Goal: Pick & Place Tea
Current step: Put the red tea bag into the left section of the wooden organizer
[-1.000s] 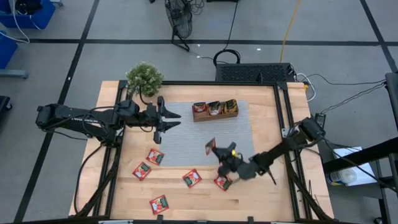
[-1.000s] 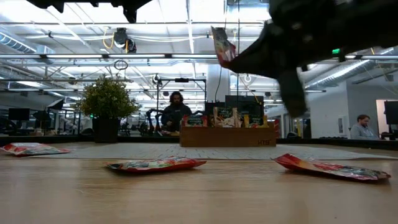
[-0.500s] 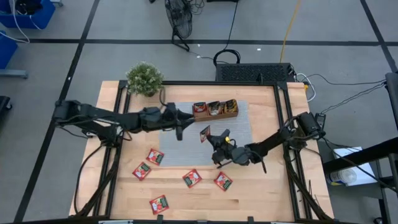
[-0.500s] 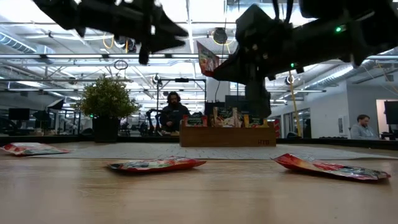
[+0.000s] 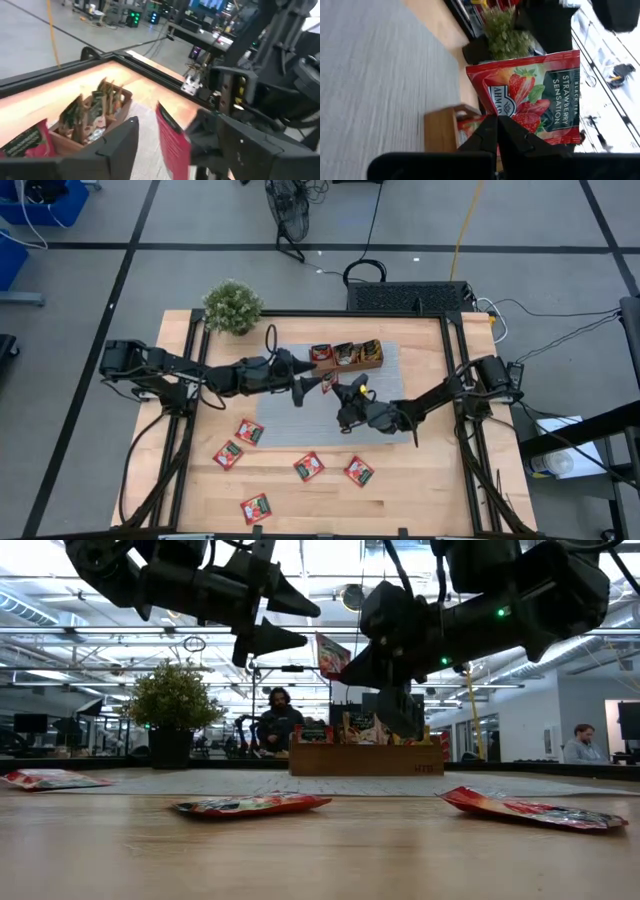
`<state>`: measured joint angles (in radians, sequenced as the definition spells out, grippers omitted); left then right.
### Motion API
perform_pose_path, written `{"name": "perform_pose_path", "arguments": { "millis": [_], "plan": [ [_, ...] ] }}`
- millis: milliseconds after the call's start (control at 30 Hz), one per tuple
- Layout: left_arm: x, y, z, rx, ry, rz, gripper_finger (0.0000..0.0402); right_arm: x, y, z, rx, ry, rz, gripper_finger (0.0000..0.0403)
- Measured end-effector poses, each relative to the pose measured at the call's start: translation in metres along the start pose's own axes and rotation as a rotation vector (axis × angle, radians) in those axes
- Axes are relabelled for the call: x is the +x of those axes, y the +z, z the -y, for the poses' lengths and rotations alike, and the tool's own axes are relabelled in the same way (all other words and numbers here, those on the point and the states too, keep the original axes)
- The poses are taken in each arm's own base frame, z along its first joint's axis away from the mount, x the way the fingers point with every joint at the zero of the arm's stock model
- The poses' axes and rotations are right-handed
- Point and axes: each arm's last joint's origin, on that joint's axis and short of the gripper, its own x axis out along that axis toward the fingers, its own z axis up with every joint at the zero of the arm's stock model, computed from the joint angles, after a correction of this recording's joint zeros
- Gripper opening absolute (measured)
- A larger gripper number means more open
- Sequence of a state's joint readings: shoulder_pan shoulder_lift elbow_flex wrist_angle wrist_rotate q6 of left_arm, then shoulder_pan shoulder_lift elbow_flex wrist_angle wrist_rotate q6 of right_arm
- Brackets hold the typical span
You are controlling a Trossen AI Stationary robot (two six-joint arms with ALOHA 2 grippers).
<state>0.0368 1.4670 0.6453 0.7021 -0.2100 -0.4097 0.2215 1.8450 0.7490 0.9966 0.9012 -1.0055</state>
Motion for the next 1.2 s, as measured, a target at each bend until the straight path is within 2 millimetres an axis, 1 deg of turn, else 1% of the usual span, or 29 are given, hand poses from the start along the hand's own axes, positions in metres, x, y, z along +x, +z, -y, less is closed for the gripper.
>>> {"name": "perform_pose_path", "arguments": {
  "millis": [67,167,267,400,467,567,667,733,800,900,1067,1133,1200],
  "plan": [
    [0.0,0.0,0.0,-0.005,0.005,0.002,0.0273,0.002,0.0,0.002,0.018,-0.002,0.018,0.0],
    [0.0,-0.001,-0.001,-0.005,0.009,-0.004,0.0273,0.004,0.0,0.004,0.032,-0.014,0.019,0.0],
    [0.002,-0.005,-0.002,-0.013,0.02,-0.022,0.0264,0.005,-0.001,0.006,0.04,-0.024,0.015,0.0],
    [0.006,-0.004,-0.001,-0.021,0.005,-0.001,0.0246,0.005,-0.001,0.006,0.04,-0.023,0.015,0.0],
    [0.007,-0.009,-0.002,-0.026,0.018,-0.032,0.0239,0.005,-0.001,0.006,0.05,-0.024,0.017,0.0],
    [0.016,-0.005,0.001,-0.043,0.006,-0.014,0.0232,0.005,0.0,0.005,0.061,-0.012,0.033,0.0],
    [0.027,-0.008,0.004,-0.038,0.001,-0.029,0.0226,0.005,0.0,0.006,0.064,-0.016,0.032,0.0],
    [0.03,-0.01,0.004,-0.031,0.006,-0.044,0.0222,0.005,0.0,0.006,0.064,-0.014,0.032,0.0],
    [0.034,-0.007,0.007,-0.017,-0.003,-0.024,0.0218,0.005,0.0,0.005,0.064,-0.014,0.032,0.0],
    [0.035,-0.006,0.007,0.013,-0.001,-0.026,0.021,0.004,0.0,0.005,0.064,-0.015,0.03,0.0],
    [0.035,-0.003,0.007,0.014,-0.002,-0.014,0.0186,0.004,-0.001,0.005,0.059,-0.023,0.009,0.0],
    [0.035,-0.002,0.007,0.014,-0.001,-0.013,0.0168,0.004,-0.001,0.005,0.061,-0.022,0.009,0.0],
    [0.035,-0.002,0.005,0.013,0.003,-0.013,0.0142,0.004,-0.001,0.005,0.062,-0.021,0.01,0.0]
  ]
}}
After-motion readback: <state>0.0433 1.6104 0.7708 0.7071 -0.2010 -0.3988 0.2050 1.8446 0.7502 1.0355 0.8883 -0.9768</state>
